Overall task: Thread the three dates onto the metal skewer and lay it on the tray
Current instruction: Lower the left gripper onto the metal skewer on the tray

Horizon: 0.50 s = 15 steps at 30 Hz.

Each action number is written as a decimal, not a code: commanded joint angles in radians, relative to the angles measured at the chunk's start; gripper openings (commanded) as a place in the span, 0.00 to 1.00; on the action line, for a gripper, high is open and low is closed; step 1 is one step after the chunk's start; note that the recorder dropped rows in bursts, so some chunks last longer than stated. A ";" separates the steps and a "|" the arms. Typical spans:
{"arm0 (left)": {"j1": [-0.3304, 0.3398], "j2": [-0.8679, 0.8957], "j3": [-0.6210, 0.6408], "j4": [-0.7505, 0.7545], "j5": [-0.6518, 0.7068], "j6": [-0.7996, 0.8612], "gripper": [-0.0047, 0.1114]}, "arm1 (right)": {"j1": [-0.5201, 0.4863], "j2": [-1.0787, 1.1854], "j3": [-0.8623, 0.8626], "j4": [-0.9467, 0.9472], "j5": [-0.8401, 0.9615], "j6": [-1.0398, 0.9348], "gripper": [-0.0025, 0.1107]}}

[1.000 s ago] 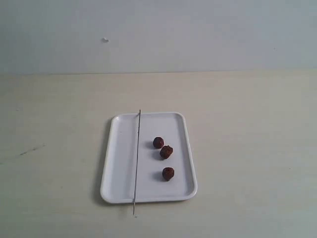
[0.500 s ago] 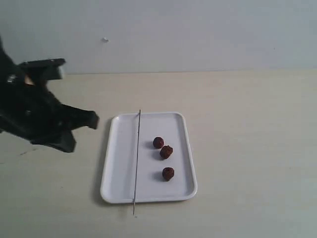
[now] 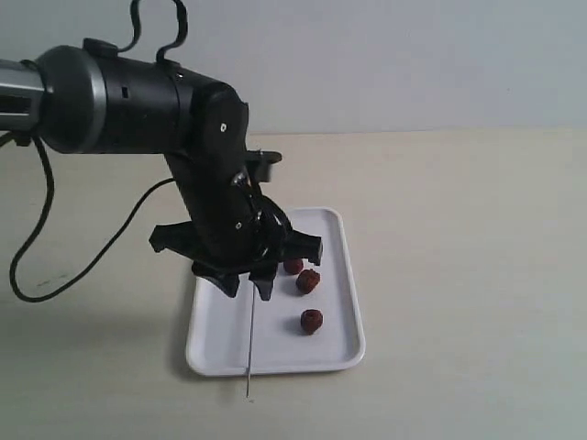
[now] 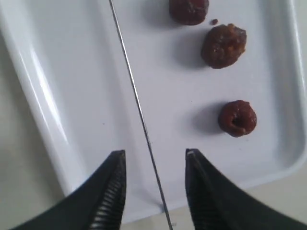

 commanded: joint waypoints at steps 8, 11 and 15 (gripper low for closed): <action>-0.004 0.098 -0.010 0.017 -0.043 -0.014 0.40 | -0.005 -0.004 0.005 -0.004 -0.008 0.000 0.02; -0.004 0.129 -0.010 0.028 -0.045 -0.014 0.40 | -0.005 -0.004 0.005 -0.004 -0.008 -0.002 0.02; -0.004 0.149 -0.010 0.029 -0.060 -0.014 0.40 | -0.005 -0.004 0.005 -0.004 -0.008 -0.002 0.02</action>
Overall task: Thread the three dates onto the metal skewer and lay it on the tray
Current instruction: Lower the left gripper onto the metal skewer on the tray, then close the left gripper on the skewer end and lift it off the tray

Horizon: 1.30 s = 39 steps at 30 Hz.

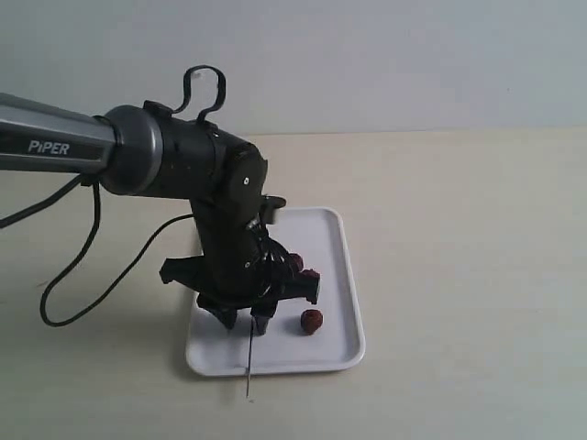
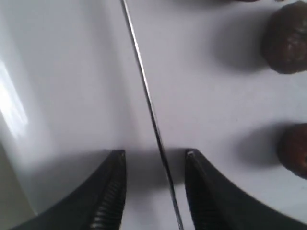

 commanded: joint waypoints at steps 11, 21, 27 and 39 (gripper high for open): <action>-0.004 0.003 -0.006 0.010 0.016 0.000 0.04 | -0.005 -0.004 0.005 -0.004 -0.008 -0.002 0.02; 0.003 -0.154 -0.006 0.032 0.093 0.049 0.04 | -0.005 -0.004 0.005 -0.004 -0.008 0.000 0.02; 0.003 -0.297 0.024 0.143 0.243 0.074 0.04 | -0.005 -0.004 0.005 -0.004 -0.008 0.000 0.02; 0.003 -0.603 0.341 0.199 0.243 0.195 0.04 | -0.005 -0.004 0.005 -0.004 -0.015 -0.002 0.02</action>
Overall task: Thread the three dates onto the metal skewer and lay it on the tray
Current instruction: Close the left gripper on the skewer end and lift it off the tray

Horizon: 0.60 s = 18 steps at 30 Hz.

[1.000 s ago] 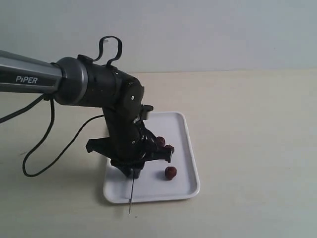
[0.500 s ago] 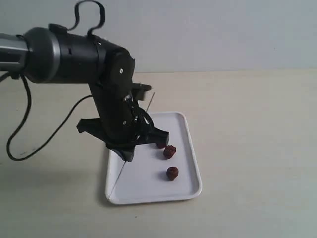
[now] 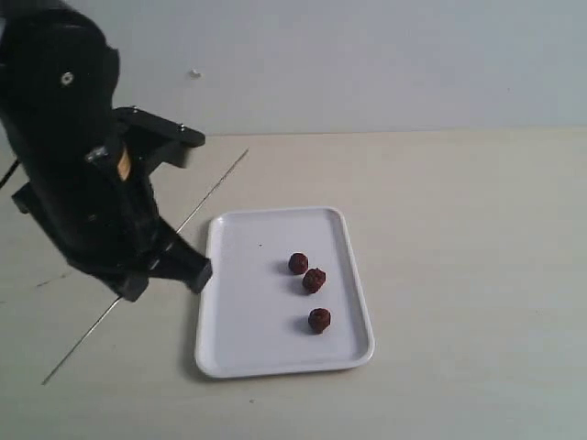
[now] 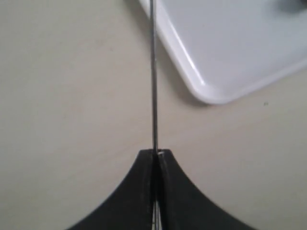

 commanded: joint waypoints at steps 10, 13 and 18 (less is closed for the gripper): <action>0.001 -0.147 0.289 0.090 -0.032 0.084 0.04 | -0.005 -0.004 0.005 -0.004 -0.017 -0.002 0.02; 0.001 -0.147 0.310 0.097 -0.066 0.084 0.04 | -0.005 -0.004 0.005 -0.004 -0.017 -0.002 0.02; 0.001 -0.147 0.318 0.099 -0.103 0.084 0.04 | -0.005 -0.004 0.005 -0.004 -0.017 -0.002 0.02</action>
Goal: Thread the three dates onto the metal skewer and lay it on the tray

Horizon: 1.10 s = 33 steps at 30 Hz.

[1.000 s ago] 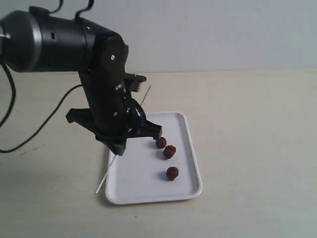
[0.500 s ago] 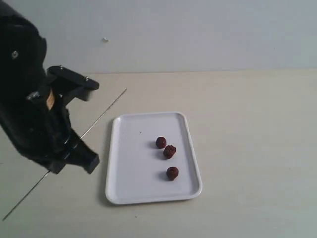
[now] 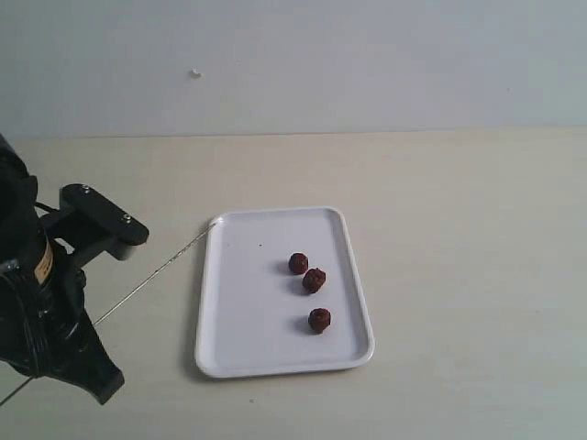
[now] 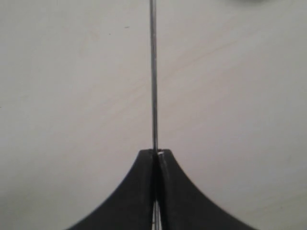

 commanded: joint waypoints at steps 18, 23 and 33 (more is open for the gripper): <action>0.001 -0.012 0.004 0.008 -0.056 0.003 0.04 | -0.005 -0.004 0.005 0.071 -0.152 0.079 0.02; 0.001 -0.010 0.004 0.008 -0.072 0.007 0.04 | -0.005 -0.004 0.005 0.071 -0.249 0.079 0.02; 0.001 -0.008 0.004 -0.045 -0.064 0.077 0.04 | -0.005 0.035 -0.070 0.064 -0.114 0.095 0.02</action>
